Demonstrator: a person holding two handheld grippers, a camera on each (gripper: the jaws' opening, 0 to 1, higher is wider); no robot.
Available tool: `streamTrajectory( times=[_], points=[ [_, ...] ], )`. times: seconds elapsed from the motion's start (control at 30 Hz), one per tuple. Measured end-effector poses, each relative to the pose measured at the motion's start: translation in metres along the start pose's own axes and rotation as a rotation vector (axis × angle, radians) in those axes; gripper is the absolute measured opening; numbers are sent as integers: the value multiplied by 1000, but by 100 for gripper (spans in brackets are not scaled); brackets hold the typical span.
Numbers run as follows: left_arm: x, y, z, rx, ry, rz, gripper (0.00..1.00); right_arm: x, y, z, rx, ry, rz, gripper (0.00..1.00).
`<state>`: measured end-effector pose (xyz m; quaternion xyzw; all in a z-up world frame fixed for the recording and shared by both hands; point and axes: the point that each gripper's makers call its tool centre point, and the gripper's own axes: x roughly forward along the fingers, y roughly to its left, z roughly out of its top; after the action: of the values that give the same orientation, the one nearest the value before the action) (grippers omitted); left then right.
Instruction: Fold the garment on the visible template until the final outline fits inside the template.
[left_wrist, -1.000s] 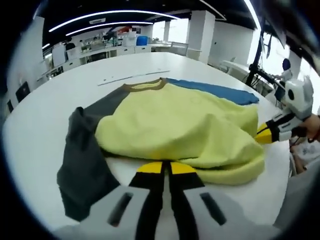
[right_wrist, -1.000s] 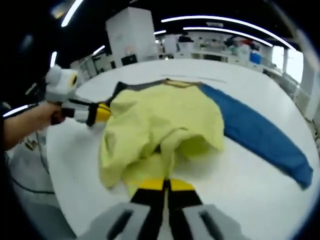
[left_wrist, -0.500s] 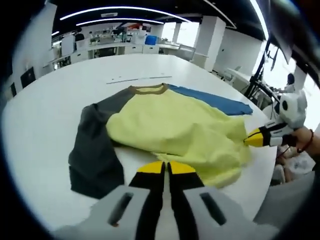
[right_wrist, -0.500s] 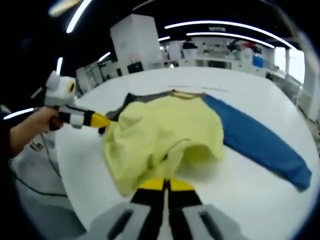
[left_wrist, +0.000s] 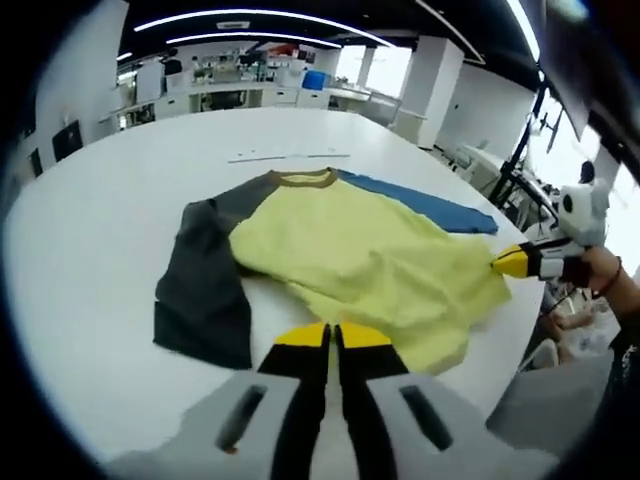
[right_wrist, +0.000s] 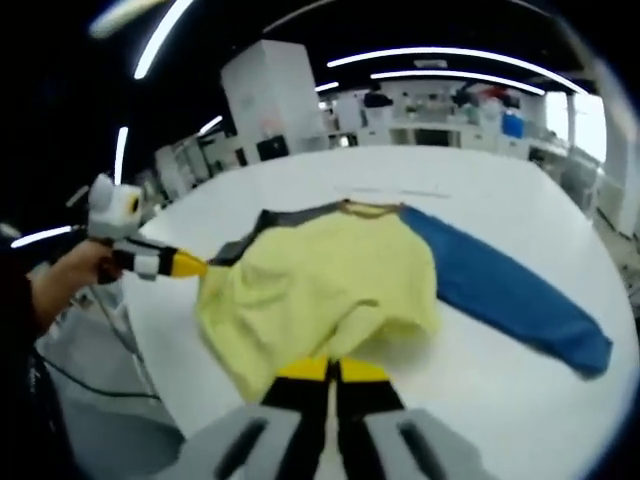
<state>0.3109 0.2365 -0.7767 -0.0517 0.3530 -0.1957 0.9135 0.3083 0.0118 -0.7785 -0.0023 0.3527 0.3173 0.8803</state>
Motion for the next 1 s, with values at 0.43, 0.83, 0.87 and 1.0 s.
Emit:
streamTrajectory(
  times=[0.43,0.83,0.87,1.0],
  points=[
    [-32,5,-15,-78,10,39,0,-24,3,-6,48,31,46,0],
    [-56,14,-27,-172,12,75,0,-44,-11,-15,127,63,48,0],
    [-58,15,-28,-174,12,78,0,-46,-12,-15,127,64,44,0],
    [-65,19,-32,-202,14,91,0,-51,-21,-20,139,87,29,0]
  ],
)
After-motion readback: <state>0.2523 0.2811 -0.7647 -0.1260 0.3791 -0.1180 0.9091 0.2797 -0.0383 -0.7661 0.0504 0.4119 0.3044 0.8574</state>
